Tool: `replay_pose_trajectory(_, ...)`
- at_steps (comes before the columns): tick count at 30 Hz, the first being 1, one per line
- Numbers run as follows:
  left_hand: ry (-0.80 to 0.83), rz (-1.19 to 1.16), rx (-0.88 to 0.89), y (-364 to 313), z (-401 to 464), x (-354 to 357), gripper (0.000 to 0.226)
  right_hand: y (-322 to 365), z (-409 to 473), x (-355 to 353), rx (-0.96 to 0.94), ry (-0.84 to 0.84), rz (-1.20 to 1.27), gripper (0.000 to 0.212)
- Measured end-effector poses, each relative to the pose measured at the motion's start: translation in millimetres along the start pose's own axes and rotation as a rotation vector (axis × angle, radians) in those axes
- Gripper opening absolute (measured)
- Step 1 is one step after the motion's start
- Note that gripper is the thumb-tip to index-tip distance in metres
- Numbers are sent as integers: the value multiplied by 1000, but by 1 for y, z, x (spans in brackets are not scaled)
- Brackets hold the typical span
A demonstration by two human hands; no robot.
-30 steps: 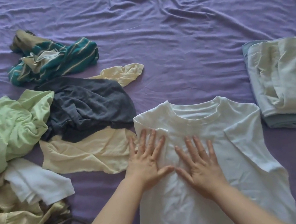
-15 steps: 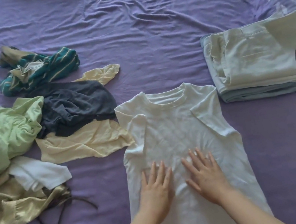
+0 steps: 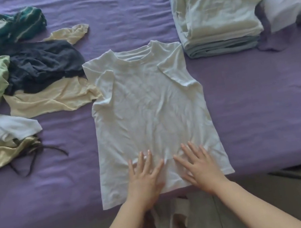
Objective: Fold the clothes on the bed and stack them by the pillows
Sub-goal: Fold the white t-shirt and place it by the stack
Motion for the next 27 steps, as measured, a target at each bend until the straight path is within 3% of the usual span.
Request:
replay_pose_trajectory(12,45,79,94,2,-23,8,58,16,-25,33,-28,-182,77,56)
replay_pose_trajectory(16,-122,133,142,-1,-32,-14,33,14,-26,24,-73,-309,70,33)
replay_pose_trajectory(19,-189,112,153,-4,-31,-17,30,18,-26,18,-71,-308,24,34)
replay_pose_trajectory(22,-169,90,150,-6,-28,-17,30,23,-25,16,-54,-209,-25,48)
replay_pose_trajectory(24,-128,95,106,-6,-25,-17,32,23,-23,16,-57,-188,-46,44)
replay_pose_trajectory(27,2,87,62,-9,-16,-1,55,18,-18,19,-107,-234,-65,32)
Point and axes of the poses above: each hand's wrist, its own z-axis towards the middle knuckle, its own x-axis out of the palm, y = z × x, the point moved 2 cm from there along z, towards the middle knuckle, and after that the axes turned 8 degrees about y, right-handed, at the moved point
